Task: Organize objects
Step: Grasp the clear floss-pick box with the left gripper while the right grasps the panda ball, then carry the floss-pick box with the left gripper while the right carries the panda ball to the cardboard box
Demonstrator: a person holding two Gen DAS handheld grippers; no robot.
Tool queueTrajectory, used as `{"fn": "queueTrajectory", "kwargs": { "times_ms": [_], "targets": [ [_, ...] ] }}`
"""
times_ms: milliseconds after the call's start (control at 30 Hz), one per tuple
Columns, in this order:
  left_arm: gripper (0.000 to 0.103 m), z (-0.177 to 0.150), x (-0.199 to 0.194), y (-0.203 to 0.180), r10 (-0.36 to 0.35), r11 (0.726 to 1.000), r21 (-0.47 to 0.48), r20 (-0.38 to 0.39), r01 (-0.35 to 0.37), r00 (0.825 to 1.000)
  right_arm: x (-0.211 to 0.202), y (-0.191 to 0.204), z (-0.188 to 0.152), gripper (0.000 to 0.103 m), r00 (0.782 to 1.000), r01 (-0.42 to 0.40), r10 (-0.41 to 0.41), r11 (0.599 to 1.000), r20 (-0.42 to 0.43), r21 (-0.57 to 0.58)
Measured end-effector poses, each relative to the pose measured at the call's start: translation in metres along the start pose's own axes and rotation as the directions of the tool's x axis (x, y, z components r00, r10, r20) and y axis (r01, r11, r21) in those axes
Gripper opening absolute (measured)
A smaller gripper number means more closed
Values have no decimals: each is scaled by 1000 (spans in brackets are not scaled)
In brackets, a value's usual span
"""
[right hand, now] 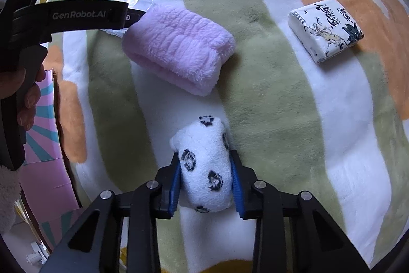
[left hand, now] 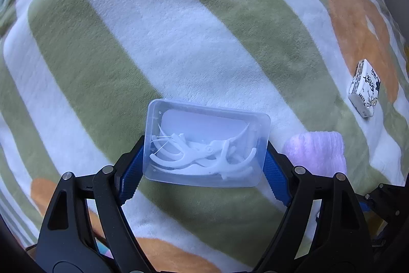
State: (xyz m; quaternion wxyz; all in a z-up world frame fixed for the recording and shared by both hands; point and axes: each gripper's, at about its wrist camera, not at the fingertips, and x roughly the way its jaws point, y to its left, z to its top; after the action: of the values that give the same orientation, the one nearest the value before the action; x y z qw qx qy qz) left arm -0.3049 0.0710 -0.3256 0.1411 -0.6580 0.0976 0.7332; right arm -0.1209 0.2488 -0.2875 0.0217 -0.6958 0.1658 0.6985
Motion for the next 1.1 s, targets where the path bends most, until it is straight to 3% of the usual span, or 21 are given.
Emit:
{"fn": "queueTrajectory", "kwargs": {
  "times_ms": [267, 500, 667, 833, 1100],
  "targets": [
    [81, -2, -11, 0, -6, 1000, -10, 6, 6, 1000, -14, -5, -1, 31, 1000, -17, 17, 1000, 26, 10],
    [81, -11, -45, -6, 0, 1000, -23, 47, 2, 999, -51, -10, 0, 31, 996, -13, 14, 1000, 92, -10],
    [81, -23, -85, -11, -1, 999, -34, 88, 4, 996, -87, -11, 2, 31, 990, -12, 15, 1000, 141, -24],
    [81, -27, -137, -11, 8, 997, -82, 140, 3, 990, -116, 14, 14, 31, 982, 7, 7, 997, 191, -73],
    [81, -75, -216, -12, 43, 984, -179, 231, -1, 972, -173, 36, 3, 31, 967, 31, 17, 982, 254, -185]
  ]
}}
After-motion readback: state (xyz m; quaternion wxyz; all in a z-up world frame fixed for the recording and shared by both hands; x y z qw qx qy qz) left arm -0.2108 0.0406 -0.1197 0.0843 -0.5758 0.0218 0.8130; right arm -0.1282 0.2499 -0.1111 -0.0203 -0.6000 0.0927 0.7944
